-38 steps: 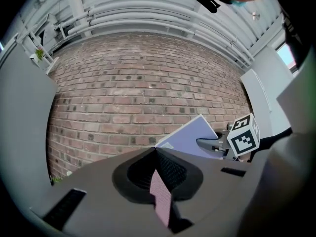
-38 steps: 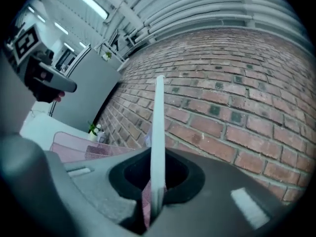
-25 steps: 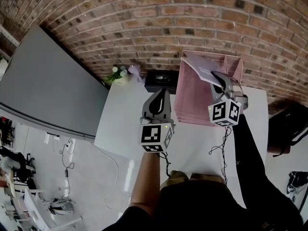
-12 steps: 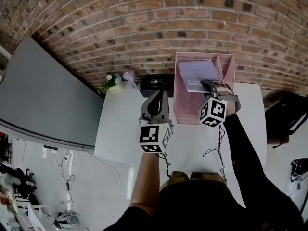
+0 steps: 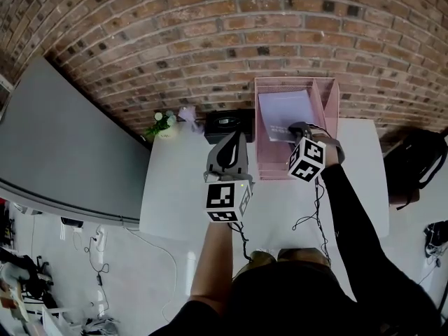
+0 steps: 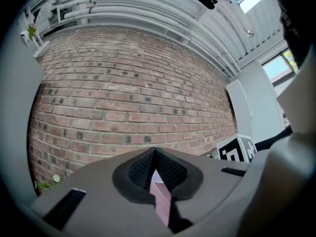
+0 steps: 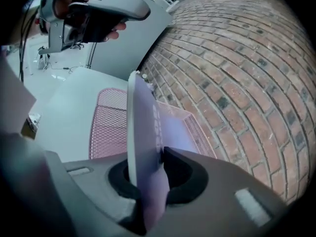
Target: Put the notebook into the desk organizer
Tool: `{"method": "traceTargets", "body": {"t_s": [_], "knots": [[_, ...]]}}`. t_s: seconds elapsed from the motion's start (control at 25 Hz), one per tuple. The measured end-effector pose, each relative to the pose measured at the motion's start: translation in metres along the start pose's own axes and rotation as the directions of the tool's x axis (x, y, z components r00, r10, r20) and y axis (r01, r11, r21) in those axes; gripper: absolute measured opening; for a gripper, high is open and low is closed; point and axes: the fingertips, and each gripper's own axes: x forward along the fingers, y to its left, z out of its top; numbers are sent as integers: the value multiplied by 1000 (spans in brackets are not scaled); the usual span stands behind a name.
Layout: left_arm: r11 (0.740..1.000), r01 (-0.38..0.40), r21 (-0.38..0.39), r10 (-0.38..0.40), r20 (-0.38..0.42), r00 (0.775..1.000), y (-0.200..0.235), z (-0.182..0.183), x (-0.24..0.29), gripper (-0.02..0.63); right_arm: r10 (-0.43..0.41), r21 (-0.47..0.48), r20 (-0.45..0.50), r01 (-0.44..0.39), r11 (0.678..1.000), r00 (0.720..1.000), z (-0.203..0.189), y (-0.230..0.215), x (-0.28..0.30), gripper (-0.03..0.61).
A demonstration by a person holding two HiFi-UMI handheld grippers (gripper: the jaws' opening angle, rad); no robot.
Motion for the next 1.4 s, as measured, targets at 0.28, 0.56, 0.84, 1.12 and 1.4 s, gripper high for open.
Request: {"method": "traceTargets", "body": {"t_s": [0.28, 0.56, 0.84, 1.12, 1.4], "knots": [[997, 11, 82, -10, -22, 1000, 4, -5, -12, 9, 85, 28, -36, -84, 996, 996, 2, 14, 0, 49], [997, 34, 72, -33, -23, 999, 3, -7, -20, 9, 119, 43, -29, -118, 992, 992, 6, 23, -7, 52], [997, 54, 60, -53, -21, 998, 3, -7, -22, 9, 223, 107, 14, -223, 969, 975, 10, 37, -16, 100], [996, 64, 62, -63, -21, 998, 2, -7, -20, 9, 290, 122, 16, -290, 949, 957, 11, 47, -18, 164], [997, 55, 56, -54, -15, 998, 9, -7, -21, 9, 313, 121, 18, -312, 942, 950, 15, 52, -18, 214]]}}
